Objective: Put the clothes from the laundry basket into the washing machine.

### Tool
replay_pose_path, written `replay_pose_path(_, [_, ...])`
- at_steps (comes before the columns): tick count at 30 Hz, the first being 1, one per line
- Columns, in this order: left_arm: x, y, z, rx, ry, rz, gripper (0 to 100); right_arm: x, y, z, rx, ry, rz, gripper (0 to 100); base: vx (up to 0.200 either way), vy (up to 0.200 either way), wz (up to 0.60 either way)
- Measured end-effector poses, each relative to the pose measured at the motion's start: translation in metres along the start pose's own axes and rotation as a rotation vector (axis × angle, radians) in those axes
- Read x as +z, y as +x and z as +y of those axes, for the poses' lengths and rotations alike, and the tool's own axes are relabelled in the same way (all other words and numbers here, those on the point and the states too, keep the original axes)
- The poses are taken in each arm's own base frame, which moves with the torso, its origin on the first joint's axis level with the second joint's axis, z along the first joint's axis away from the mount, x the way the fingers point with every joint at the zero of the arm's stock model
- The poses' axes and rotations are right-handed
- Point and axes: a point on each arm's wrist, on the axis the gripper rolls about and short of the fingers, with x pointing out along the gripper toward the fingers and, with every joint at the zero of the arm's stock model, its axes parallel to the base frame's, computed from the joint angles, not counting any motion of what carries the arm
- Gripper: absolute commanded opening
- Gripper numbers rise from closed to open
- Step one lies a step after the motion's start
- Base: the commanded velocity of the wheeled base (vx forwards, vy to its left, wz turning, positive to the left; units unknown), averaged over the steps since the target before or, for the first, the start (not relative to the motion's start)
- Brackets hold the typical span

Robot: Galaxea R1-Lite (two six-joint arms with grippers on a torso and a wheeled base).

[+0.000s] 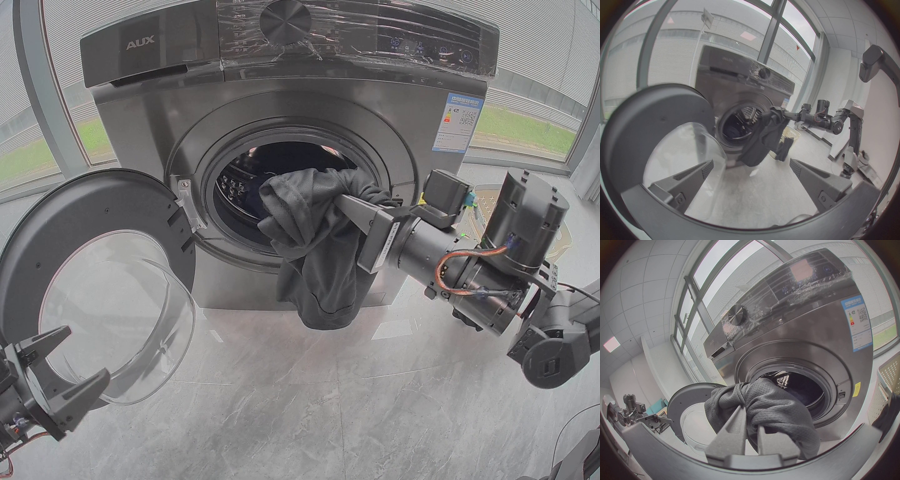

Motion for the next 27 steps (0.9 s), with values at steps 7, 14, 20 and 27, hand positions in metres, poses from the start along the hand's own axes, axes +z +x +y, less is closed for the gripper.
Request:
replay_pose_path(7, [0.002,0.046,0.003,-0.129,-0.021,0.093,100,-0.013,0.013,0.004,0.015,0.003,0.008,0,0.000,0.000,0.00])
replay_pose_path(14, [-0.002,0.094,0.000,-0.235,-0.036,0.162,100,-0.018,0.019,0.008,0.027,0.005,0.006,0,0.000,0.000,0.00])
replay_pose_path(20, [-0.010,0.136,-0.008,-0.335,-0.047,0.223,100,-0.020,0.021,0.011,0.038,0.009,-0.002,0,0.000,0.000,0.00])
replay_pose_path(27, [-0.018,0.173,-0.018,-0.399,-0.041,0.221,100,-0.020,0.021,0.014,0.042,0.011,-0.006,0,0.000,0.000,0.00])
